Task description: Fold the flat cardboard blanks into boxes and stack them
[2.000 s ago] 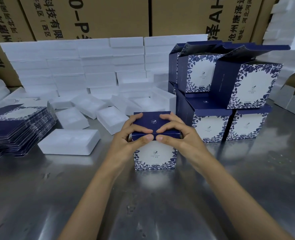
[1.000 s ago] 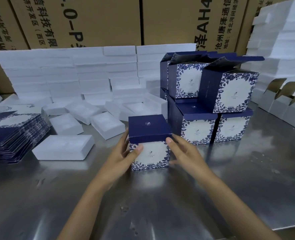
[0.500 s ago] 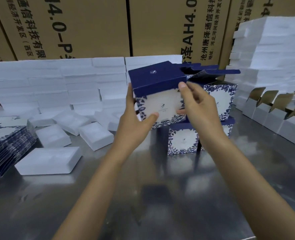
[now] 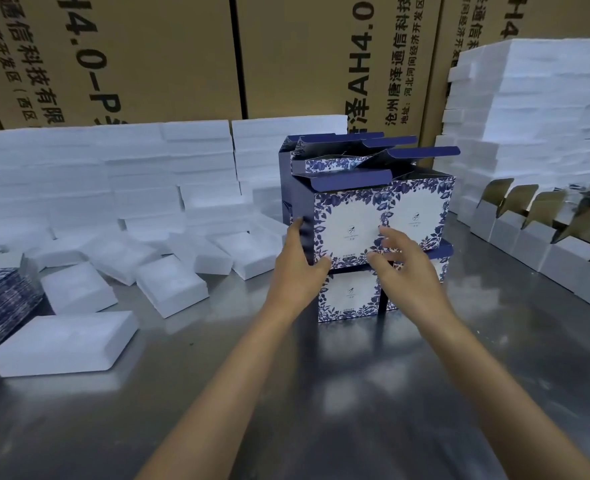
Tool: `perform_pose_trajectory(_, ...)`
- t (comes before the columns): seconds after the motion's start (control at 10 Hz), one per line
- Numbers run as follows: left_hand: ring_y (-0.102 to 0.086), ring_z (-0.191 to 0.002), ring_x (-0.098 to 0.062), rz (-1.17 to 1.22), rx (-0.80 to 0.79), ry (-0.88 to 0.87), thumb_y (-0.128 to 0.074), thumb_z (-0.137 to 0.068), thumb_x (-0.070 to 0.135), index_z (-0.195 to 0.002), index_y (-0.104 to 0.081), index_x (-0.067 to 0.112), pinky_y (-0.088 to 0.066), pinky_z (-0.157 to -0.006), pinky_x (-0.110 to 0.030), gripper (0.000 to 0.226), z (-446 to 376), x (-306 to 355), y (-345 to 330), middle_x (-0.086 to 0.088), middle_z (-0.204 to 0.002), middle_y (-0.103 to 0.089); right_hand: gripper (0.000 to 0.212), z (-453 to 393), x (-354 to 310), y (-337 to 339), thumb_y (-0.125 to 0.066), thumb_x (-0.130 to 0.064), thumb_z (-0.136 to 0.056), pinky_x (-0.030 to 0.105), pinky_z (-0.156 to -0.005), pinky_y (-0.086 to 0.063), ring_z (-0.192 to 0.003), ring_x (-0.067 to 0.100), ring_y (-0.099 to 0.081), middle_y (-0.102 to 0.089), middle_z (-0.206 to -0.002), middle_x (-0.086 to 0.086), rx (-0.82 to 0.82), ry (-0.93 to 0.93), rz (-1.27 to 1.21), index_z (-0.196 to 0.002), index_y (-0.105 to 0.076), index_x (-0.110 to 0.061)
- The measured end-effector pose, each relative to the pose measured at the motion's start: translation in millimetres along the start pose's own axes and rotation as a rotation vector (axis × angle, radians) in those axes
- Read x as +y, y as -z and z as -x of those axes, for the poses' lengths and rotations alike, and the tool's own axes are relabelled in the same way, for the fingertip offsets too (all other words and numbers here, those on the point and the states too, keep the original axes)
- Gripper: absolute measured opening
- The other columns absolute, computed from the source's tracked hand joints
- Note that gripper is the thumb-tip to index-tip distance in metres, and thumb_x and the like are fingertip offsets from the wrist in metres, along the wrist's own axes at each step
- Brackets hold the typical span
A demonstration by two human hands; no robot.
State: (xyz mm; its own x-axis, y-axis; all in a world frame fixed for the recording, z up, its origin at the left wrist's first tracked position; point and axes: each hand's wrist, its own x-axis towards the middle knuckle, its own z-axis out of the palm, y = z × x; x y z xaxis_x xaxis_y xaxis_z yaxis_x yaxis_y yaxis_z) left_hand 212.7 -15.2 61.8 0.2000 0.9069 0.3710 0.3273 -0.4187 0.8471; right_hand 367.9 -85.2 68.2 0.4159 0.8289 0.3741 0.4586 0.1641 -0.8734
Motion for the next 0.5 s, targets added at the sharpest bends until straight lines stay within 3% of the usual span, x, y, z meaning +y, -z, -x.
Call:
perform_pose_trajectory(0.1,-0.061,-0.099,-0.011,0.001,-0.008,-0.030,-0.061,-0.090,0.011,-0.147,-0.029,0.031,-0.048,-0.068,-0.012,0.068,-5,1,-8,0.009,-0.118,-0.056,0.041,0,4,-5,-0.060,-0.018,-0.099,0.030,-0.094,-0.048,-0.113,0.009,-0.056,-0.055,-0.127,-0.007,0.049,0.063,-0.042,-0.138,-0.056,-0.028)
perform_pose_trajectory(0.2,-0.058,-0.086,-0.004,0.013,-0.015,-0.038,-0.059,-0.089,0.008,-0.143,-0.032,0.029,-0.044,-0.069,-0.015,0.064,-12,2,-16,0.007,-0.115,-0.057,0.039,-1,9,-11,-0.060,-0.017,-0.099,0.027,-0.096,-0.044,-0.119,0.011,-0.054,-0.051,-0.127,-0.011,0.065,0.097,-0.006,-0.137,-0.057,-0.026)
perform_pose_trajectory(0.3,-0.055,-0.080,0.014,-0.016,0.019,-0.045,-0.057,-0.091,0.008,-0.142,-0.034,0.025,-0.038,-0.063,-0.001,0.059,-16,-2,-21,0.011,-0.116,-0.055,0.043,-3,14,-13,-0.059,-0.017,-0.099,0.021,-0.094,-0.038,-0.128,0.009,-0.049,-0.047,-0.140,-0.012,-0.008,0.096,0.066,-0.141,-0.053,-0.024)
perform_pose_trajectory(0.4,-0.053,-0.098,0.008,-0.011,0.016,0.001,-0.057,-0.096,0.016,-0.149,-0.028,0.024,-0.039,-0.082,-0.011,0.061,-22,-6,-21,0.016,-0.127,-0.048,0.045,-3,17,-15,-0.060,-0.014,-0.099,0.033,-0.114,-0.036,-0.143,0.009,-0.038,-0.038,-0.158,-0.010,-0.105,0.076,0.097,-0.142,-0.052,-0.024)
perform_pose_trajectory(0.5,-0.054,-0.108,0.005,0.023,0.031,0.005,-0.062,-0.096,0.024,-0.149,-0.028,0.024,-0.043,-0.089,-0.016,0.063,-11,-12,-16,0.017,-0.131,-0.050,0.042,2,13,-7,-0.061,-0.013,-0.099,0.032,-0.116,-0.035,-0.143,0.007,-0.039,-0.041,-0.156,-0.009,-0.114,0.062,0.079,-0.139,-0.056,-0.025)
